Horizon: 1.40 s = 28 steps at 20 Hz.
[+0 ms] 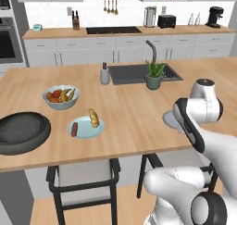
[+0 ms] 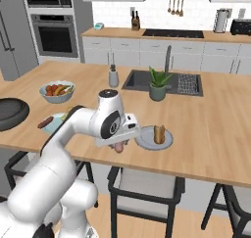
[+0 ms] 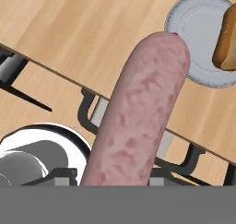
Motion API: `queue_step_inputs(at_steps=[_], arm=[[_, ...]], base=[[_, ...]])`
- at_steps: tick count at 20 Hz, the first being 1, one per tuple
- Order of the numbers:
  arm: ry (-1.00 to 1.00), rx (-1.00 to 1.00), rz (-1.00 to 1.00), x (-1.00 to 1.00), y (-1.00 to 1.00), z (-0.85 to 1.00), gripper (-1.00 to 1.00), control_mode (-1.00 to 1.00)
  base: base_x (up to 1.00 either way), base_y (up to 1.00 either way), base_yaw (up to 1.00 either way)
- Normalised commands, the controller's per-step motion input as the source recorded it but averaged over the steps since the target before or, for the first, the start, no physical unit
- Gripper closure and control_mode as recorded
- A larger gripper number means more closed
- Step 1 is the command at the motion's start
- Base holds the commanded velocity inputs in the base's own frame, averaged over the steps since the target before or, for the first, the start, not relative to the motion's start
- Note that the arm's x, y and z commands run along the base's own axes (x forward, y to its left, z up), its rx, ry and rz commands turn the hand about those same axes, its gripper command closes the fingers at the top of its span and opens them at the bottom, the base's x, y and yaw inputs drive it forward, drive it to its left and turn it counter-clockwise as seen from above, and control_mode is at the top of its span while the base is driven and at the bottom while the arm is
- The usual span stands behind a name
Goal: Place one bun and one sausage from the bowl on each plate.
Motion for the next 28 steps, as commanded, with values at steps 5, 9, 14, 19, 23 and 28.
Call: queue_step_inputs(at_steps=[5, 9, 14, 19, 23, 28], arm=[[0.06, 0.01, 0.00, 1.00, 0.02, 0.01, 1.00, -1.00], [0.02, 0.10, -0.15, 1.00, -0.07, 0.31, 1.00, -1.00], [0.13, 0.05, -0.23, 1.00, -0.31, -0.10, 1.00, -1.00], [0.01, 0.07, -0.03, 0.84, -0.42, -0.63, 1.00, -1.00], [0.00, 0.08, 0.00, 0.25, -0.77, -0.16, 1.00, -1.00], [0.02, 0.02, 0.00, 0.05, -0.24, -0.18, 1.00, -1.00]], base=[[0.00, 0.00, 0.00], [0.00, 0.00, 0.00], [0.00, 0.00, 0.00], [0.00, 0.00, 0.00], [0.00, 0.00, 0.00], [0.00, 0.00, 0.00]])
